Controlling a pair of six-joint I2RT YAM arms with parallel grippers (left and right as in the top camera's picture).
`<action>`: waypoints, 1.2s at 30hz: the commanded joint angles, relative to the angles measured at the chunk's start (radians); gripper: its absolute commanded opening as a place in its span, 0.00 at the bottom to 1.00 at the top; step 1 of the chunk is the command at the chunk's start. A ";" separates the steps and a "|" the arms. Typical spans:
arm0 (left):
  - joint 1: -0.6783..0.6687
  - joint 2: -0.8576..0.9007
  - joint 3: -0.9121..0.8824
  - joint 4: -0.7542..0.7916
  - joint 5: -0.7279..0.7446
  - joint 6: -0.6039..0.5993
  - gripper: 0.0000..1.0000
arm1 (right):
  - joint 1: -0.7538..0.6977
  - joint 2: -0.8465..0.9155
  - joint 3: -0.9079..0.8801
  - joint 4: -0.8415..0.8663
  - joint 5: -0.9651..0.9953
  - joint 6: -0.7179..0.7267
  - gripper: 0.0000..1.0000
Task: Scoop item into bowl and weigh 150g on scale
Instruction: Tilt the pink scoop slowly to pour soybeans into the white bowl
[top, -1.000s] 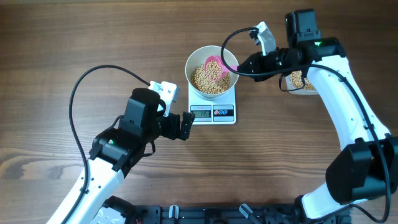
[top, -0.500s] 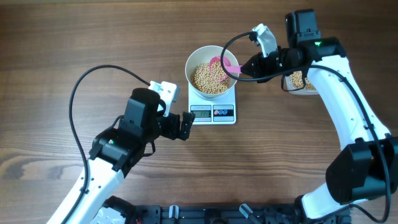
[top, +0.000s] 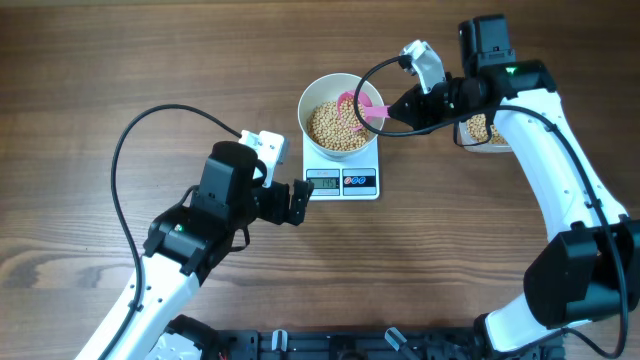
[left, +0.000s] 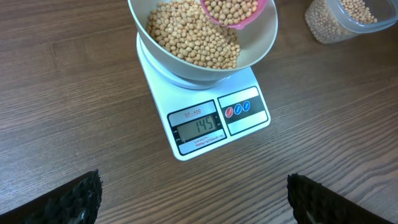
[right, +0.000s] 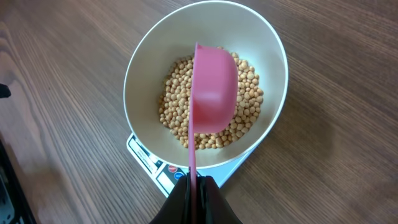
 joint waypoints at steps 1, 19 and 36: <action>-0.001 -0.013 -0.004 0.003 0.004 0.013 1.00 | -0.002 -0.022 0.023 0.018 -0.022 -0.075 0.04; -0.001 -0.013 -0.004 0.003 0.004 0.013 1.00 | 0.021 -0.022 0.023 0.081 0.003 -0.038 0.04; -0.001 -0.013 -0.004 0.003 0.004 0.013 1.00 | 0.022 -0.022 0.023 0.129 0.007 -0.032 0.04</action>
